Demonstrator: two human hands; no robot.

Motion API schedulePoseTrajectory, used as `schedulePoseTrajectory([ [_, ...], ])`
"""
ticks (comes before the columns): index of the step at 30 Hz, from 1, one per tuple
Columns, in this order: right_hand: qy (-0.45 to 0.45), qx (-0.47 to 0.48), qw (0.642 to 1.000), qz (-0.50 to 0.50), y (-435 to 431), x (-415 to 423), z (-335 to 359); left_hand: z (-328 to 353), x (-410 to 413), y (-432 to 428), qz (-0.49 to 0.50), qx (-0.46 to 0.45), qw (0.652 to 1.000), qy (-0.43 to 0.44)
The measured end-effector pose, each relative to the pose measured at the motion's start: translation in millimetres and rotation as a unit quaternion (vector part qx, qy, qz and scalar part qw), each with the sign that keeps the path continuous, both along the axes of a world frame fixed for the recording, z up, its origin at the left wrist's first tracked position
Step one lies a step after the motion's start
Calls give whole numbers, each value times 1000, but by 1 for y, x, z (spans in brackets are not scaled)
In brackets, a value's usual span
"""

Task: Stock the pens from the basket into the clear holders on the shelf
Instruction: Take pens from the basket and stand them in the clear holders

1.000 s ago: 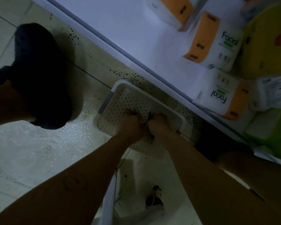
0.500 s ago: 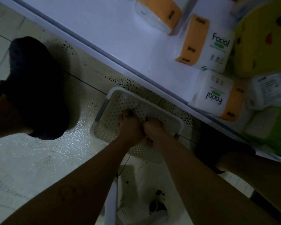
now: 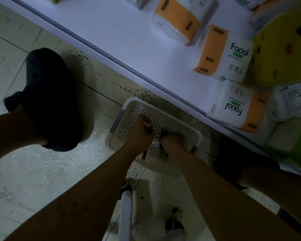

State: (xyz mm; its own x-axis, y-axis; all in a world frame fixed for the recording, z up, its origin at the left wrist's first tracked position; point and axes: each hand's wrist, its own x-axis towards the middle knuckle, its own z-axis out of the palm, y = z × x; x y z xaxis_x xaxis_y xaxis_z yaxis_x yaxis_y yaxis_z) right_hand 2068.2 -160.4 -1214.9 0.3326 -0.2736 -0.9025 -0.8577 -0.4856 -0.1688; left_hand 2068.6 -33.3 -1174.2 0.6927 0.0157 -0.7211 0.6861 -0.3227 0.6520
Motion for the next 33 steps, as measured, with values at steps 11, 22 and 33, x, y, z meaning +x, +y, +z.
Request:
schedulePoseTrajectory([
  [11, -104, 6, 984, 144, -12, -5, 51, 23, 9, 7, -5, -36, 999, 37],
  [22, -219, 19, 974, 55, -19, -5, 118, 75, 4, 13, -13, -18, 1000, -20],
  [33, -387, 56, 920, 11, -19, -5, 207, 165, 8, -9, 1, -17, 989, -146],
])
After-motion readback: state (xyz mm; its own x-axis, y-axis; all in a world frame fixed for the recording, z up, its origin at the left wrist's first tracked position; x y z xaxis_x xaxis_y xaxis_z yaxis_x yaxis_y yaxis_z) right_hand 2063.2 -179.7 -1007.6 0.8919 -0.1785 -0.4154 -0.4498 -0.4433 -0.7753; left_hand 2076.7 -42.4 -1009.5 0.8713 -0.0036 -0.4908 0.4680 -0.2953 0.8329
